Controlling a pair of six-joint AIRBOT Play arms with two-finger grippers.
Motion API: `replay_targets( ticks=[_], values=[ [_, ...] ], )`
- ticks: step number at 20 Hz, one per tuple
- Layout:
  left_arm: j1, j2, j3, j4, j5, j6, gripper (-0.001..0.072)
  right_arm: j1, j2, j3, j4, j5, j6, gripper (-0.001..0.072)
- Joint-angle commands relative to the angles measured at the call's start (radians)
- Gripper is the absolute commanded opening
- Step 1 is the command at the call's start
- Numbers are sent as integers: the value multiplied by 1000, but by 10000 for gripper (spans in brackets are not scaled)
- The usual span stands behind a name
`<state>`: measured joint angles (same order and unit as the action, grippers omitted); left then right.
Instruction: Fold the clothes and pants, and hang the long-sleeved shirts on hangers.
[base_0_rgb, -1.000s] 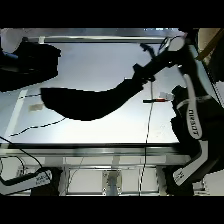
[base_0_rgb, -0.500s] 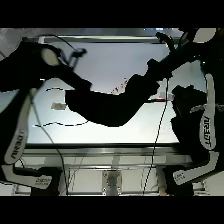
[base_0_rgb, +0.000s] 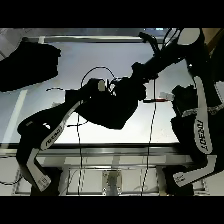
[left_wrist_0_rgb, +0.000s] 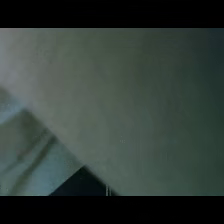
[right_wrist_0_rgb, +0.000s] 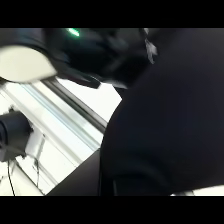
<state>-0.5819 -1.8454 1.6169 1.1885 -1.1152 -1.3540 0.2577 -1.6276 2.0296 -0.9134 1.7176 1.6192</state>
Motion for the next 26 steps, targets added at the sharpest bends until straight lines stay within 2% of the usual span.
replay_targets(
  ticks=[1,4,6,8,10,13,14,15,16,18,19,21,23,24,26],
  values=[
    [51,29,2,60,-40,-7,13,74,-17,-2,-4,-133,19,8],
    [193,183,2,164,-233,-2,13,148,-71,-3,-9,-201,71,8],
    [296,296,2,201,-349,63,13,214,-121,-4,-9,-284,94,8],
    [405,405,1,203,-390,107,13,298,-179,-5,-8,-408,100,8],
    [515,498,1,203,-401,114,13,381,-242,-5,-7,-542,99,8],
    [672,588,0,187,-412,113,13,509,-329,-5,-8,-850,49,24],
    [713,600,0,188,-428,111,13,538,-346,-4,-8,-940,32,188],
    [748,603,0,187,-446,100,13,560,-356,-4,-6,-1007,29,495],
    [779,603,-2,187,-461,97,13,570,-355,-4,-9,-1023,27,611],
    [813,601,-2,187,-464,97,13,547,-336,-3,-45,-939,2,597],
    [820,601,-2,187,-464,97,13,513,-319,-3,-89,-833,2,594],
    [821,601,-2,187,-457,98,13,416,-279,-2,-194,-537,3,591],
    [821,600,-2,161,-440,98,13,306,-246,-3,-311,-261,2,515],
    [821,600,-2,137,-437,98,13,251,-233,-8,-360,-179,-6,515],
    [821,600,-2,122,-438,98,13,153,-206,-44,-375,-127,-17,517]
  ],
)
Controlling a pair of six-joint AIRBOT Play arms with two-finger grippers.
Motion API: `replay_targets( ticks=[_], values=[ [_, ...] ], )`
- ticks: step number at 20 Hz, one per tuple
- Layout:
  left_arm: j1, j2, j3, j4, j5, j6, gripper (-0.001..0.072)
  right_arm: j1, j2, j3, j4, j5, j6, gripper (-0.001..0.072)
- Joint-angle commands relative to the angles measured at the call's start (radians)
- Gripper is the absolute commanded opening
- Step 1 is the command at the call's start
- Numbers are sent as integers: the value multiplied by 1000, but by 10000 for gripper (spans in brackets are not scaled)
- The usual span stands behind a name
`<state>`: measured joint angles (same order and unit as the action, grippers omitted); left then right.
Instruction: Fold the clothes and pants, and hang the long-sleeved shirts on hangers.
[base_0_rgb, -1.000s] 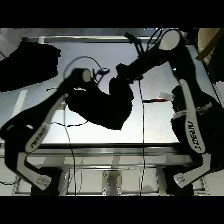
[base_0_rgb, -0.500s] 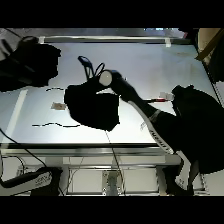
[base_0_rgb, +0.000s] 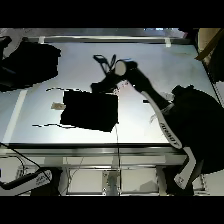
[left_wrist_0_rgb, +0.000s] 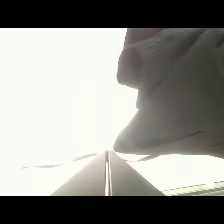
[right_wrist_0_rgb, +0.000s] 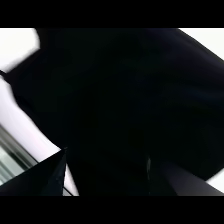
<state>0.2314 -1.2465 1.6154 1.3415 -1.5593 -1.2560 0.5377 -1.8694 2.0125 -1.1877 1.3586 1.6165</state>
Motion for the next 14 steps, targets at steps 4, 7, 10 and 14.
replay_targets(
  ticks=[4,7,10,14],
  values=[
    [7,0,0,-33,6,0,13,-247,59,-214,-36,185,-14,599],
    [7,0,0,-45,6,0,13,-281,58,-435,185,-50,-14,600],
    [7,0,0,-45,6,0,13,-288,44,-612,463,-270,-51,708],
    [7,0,0,-58,6,0,13,-237,-21,-635,636,-314,-102,709]
  ],
)
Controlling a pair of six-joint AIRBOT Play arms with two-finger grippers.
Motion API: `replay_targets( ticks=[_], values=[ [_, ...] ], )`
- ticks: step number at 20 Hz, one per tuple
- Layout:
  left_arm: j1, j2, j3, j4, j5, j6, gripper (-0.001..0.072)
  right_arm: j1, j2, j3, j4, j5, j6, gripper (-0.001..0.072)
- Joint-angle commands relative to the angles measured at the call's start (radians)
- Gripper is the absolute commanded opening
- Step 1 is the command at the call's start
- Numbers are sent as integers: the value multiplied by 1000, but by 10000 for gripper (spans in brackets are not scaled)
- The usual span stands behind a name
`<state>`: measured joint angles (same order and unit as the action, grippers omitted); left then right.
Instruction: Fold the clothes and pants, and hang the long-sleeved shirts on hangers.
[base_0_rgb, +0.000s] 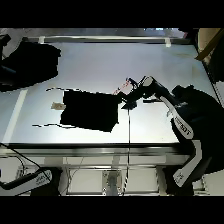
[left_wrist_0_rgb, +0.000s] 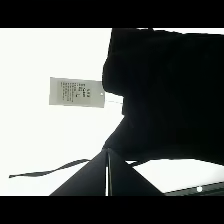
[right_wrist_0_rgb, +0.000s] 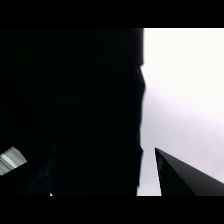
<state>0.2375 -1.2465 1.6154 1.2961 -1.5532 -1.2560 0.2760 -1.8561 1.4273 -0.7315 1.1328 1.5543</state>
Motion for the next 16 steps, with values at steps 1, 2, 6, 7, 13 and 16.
replay_targets(
  ticks=[1,2,6,7,13,16],
  values=[
    [1,0,0,-19,0,0,13,47,-43,-47,183,-110,-49,708],
    [1,0,0,-24,0,0,13,72,-50,-46,185,-132,-48,704],
    [1,0,0,-26,0,0,13,161,-51,-46,185,-150,-48,692],
    [1,0,0,-26,0,0,14,175,-51,-46,180,-150,-49,609],
    [1,0,0,-26,-4,0,13,134,-29,6,171,-88,-58,10],
    [1,0,0,-26,-4,0,14,6,54,103,117,54,-53,9]
  ],
)
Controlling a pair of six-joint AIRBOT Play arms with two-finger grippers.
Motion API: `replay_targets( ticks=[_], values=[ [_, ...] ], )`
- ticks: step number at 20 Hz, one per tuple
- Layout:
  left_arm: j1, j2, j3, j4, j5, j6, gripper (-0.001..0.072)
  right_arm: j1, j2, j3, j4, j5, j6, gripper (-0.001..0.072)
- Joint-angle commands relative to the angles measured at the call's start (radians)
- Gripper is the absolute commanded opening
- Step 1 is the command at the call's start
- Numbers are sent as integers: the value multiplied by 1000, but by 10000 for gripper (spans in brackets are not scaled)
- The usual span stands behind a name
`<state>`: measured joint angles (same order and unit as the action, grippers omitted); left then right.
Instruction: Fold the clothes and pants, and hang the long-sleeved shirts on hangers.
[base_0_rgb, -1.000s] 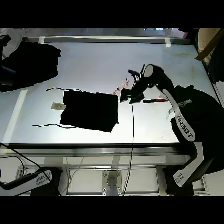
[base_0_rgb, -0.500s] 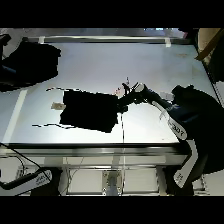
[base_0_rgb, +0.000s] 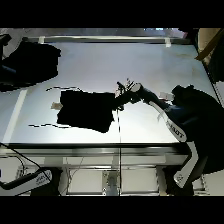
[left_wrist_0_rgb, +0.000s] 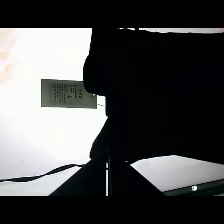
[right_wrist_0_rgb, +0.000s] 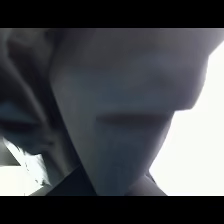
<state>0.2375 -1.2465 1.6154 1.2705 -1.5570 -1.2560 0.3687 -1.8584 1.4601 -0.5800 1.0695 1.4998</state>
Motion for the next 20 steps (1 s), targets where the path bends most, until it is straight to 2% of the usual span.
replay_targets(
  ticks=[1,3,6,7,9,11,14,17,20],
  values=[
    [1,0,0,0,0,0,13,-143,96,115,-34,177,14,9],
    [1,0,0,0,0,0,13,-278,181,251,-74,298,101,8],
    [1,0,0,-32,0,0,13,-465,261,450,-315,537,283,8],
    [1,0,0,-51,0,0,13,-530,273,495,-372,620,300,7],
    [1,0,0,-107,0,0,13,-681,281,562,-383,757,300,7],
    [1,0,0,-138,1,0,13,-815,304,575,-355,768,326,7],
    [1,0,0,-139,1,0,13,-980,356,575,-391,768,327,8],
    [1,0,0,-146,1,-1,14,-1123,410,560,-475,770,323,8],
    [1,0,0,-158,1,-1,13,-1237,504,452,-634,771,253,7]
  ],
)
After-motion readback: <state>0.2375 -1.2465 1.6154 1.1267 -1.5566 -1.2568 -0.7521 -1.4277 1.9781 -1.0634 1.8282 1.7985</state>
